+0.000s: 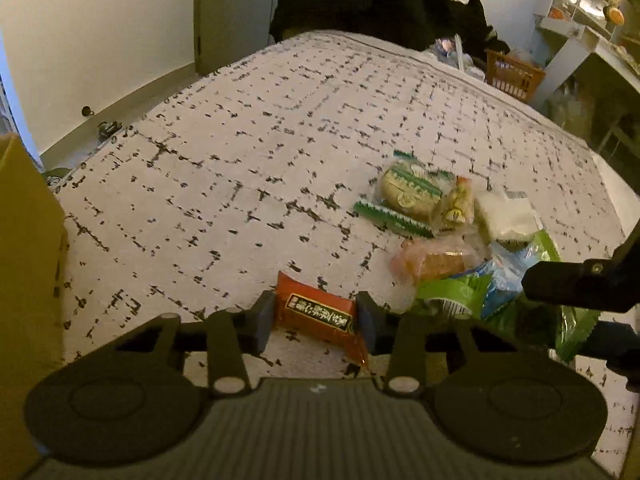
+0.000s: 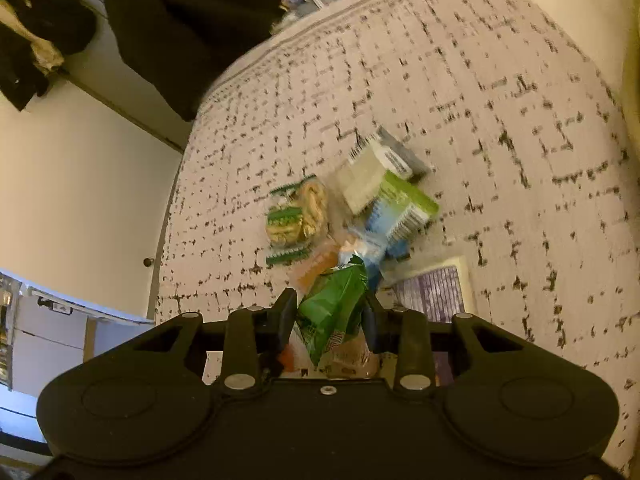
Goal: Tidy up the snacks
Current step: 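Carry the green packet and red bar with both tools over the cardboard box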
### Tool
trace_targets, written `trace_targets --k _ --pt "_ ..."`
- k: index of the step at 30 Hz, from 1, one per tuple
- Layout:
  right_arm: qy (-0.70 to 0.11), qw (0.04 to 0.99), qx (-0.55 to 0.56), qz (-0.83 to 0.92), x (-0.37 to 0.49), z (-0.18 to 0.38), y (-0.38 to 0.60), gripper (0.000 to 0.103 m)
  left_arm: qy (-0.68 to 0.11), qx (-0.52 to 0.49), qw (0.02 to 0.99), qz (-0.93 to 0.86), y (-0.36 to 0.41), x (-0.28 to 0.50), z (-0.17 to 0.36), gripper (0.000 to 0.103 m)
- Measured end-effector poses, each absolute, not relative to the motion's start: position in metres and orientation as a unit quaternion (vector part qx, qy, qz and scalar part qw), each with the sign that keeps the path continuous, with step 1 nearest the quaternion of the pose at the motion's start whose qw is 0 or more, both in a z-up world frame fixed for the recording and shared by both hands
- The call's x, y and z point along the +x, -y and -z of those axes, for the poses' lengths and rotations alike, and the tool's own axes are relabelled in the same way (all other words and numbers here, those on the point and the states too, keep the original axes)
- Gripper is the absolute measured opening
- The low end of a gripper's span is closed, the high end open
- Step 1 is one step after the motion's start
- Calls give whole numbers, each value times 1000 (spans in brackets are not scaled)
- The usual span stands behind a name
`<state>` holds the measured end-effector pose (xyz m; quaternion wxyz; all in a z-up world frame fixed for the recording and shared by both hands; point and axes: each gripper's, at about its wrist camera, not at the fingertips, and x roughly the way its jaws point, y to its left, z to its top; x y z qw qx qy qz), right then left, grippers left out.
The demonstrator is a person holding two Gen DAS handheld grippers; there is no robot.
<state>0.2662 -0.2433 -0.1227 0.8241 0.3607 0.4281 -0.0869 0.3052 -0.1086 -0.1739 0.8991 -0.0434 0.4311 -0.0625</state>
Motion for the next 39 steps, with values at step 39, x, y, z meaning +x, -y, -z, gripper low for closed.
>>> trace_targets --k 39 --pt "-316 897 223 -216 254 61 83 34 -331 -105 934 -80 -35 219 25 42"
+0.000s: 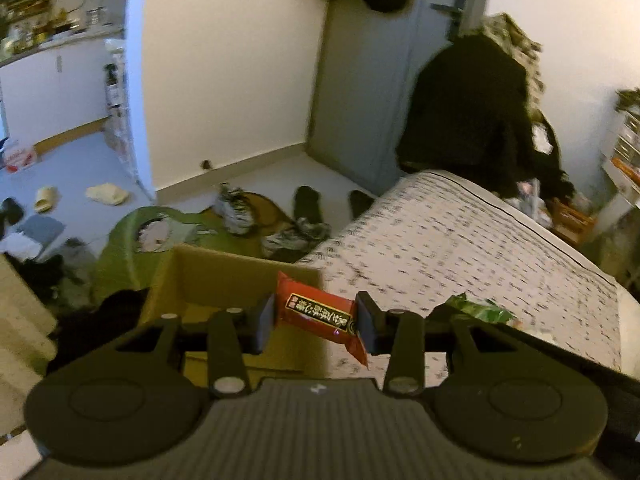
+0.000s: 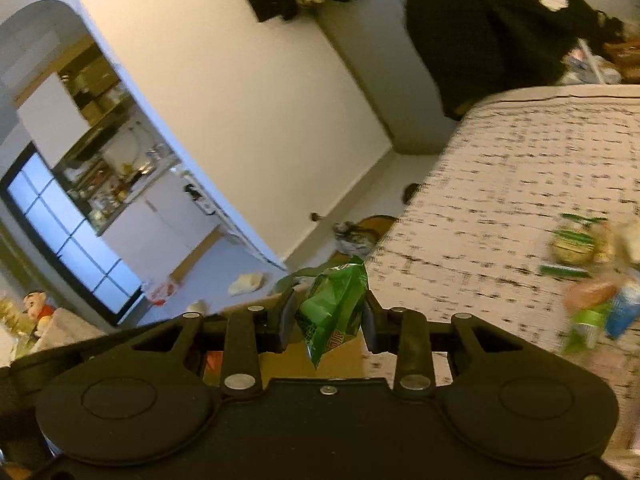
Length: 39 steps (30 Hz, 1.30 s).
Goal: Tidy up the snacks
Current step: 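Carry the green packet and red bar with both tools over the cardboard box, then open the left tool to drop the red bar while the right tool drops the green packet into the box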
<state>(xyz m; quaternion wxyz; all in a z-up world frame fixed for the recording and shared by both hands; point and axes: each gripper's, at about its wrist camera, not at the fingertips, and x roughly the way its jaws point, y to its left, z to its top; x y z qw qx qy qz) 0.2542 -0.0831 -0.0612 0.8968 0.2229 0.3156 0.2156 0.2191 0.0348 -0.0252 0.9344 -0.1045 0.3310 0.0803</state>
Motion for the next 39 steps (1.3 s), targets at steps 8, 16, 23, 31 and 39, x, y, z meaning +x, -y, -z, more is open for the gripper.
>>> trace_targets --k 8,16,23,31,39 --pt "-314 881 233 -268 256 68 55 34 -332 -135 924 -132 -83 199 21 42" --pt "-321 872 222 -295 249 70 39 34 -347 -159 912 -150 -111 194 28 42" --pt "-329 870 213 -299 246 72 33 34 -364 -195 898 -152 -123 194 40 44" --pt "-343 864 197 -312 242 75 24 35 -364 -217 888 -178 -140 186 36 55" --pt "-348 868 194 -297 235 65 28 61 -375 -209 882 -194 -141 176 29 69"
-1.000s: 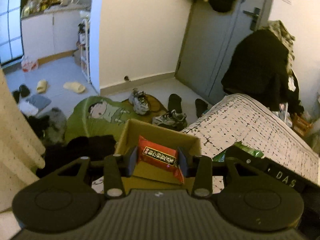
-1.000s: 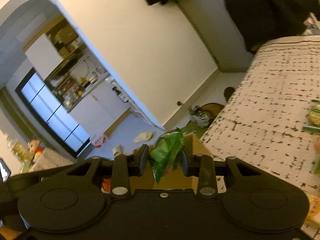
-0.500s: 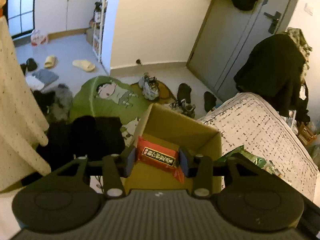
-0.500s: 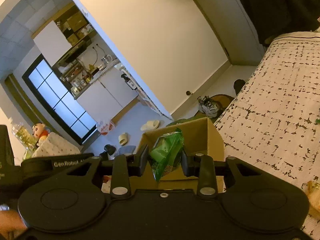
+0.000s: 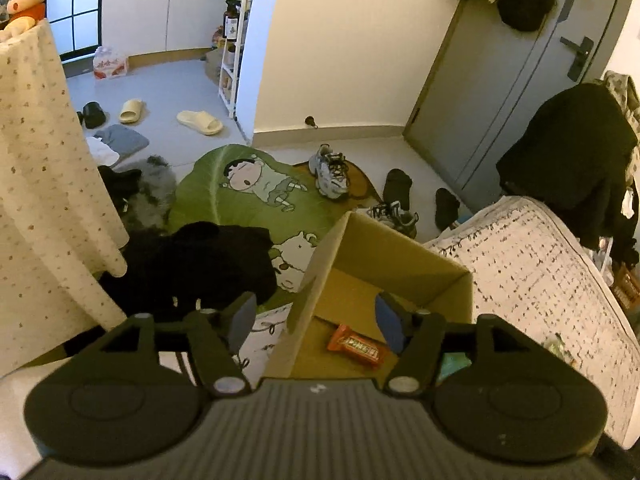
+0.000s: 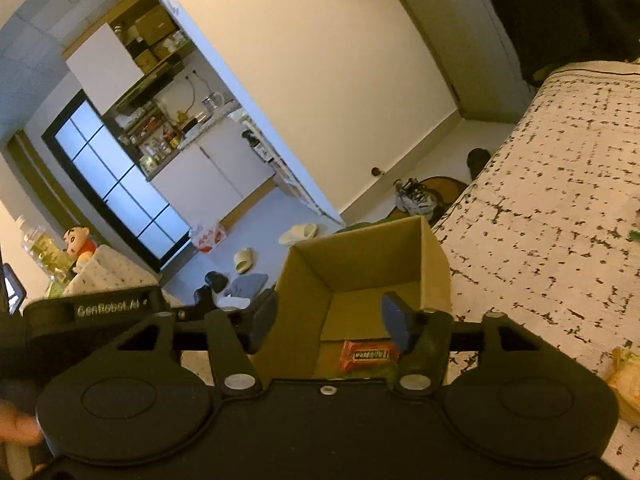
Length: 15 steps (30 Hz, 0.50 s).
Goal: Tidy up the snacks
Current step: 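Open the left tool to drop the red bar while the right tool drops the green packet into the box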
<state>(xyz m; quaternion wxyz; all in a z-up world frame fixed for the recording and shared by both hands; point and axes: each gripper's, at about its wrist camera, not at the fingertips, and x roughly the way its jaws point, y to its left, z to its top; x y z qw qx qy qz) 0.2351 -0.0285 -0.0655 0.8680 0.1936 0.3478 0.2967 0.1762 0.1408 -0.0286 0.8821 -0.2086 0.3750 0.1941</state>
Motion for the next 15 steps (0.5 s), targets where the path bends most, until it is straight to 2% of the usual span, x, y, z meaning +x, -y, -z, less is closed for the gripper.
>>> trace_targets --k 4,6,15 --pt "-347 873 195 -281 229 59 36 73 -385 -200 880 -194 -138 170 27 75" --pt "-346 878 190 -269 225 54 42 83 -391 -199 877 -196 -136 167 26 82" --pt "-362 889 155 -232 210 33 72 101 -398 -198 875 -191 -122 151 21 86"
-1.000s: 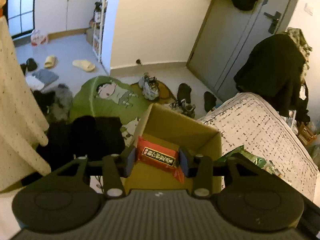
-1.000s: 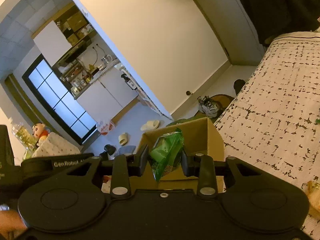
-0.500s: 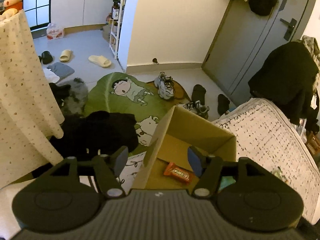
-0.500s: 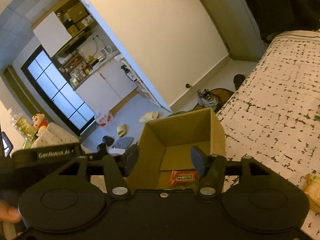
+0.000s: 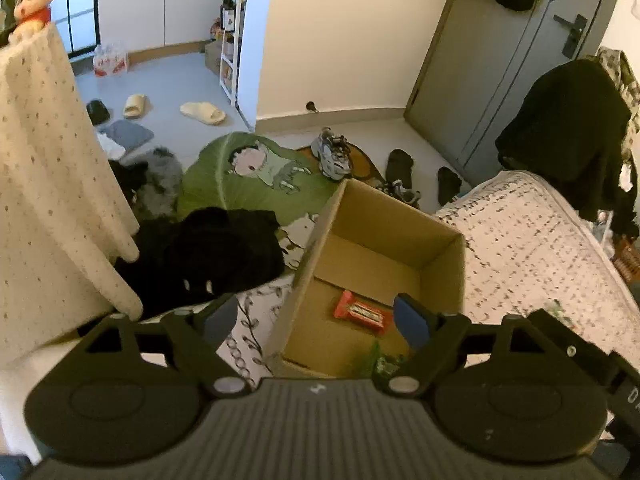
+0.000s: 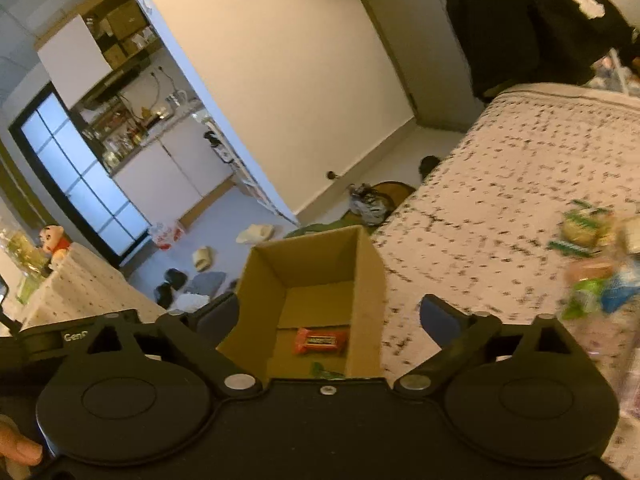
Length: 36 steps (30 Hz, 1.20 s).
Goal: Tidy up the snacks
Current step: 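Open the left tool to drop the red bar while the right tool drops the green packet into the box, then move both tools back from the box to the snack pile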
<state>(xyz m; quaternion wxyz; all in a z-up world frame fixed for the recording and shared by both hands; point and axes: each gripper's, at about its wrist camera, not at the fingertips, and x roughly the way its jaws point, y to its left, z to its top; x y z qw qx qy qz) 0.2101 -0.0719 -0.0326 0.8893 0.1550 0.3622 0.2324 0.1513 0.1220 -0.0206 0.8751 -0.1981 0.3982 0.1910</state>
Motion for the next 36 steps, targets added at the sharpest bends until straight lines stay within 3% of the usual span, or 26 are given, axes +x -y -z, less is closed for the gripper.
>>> trace_targets --k 7,9,23,36 --pt "-366 896 131 -213 200 19 98 103 -389 -188 884 -179 -102 141 11 94" --pt "-362 899 133 -205 198 15 105 103 -383 -184 888 -178 -96 137 7 103" --pt "-331 924 127 -146 194 8 165 103 -360 -174 908 -127 -55 128 -12 103" --pt "-382 911 117 -105 187 31 221 103 -363 -153 915 -87 -11 131 -7 103"
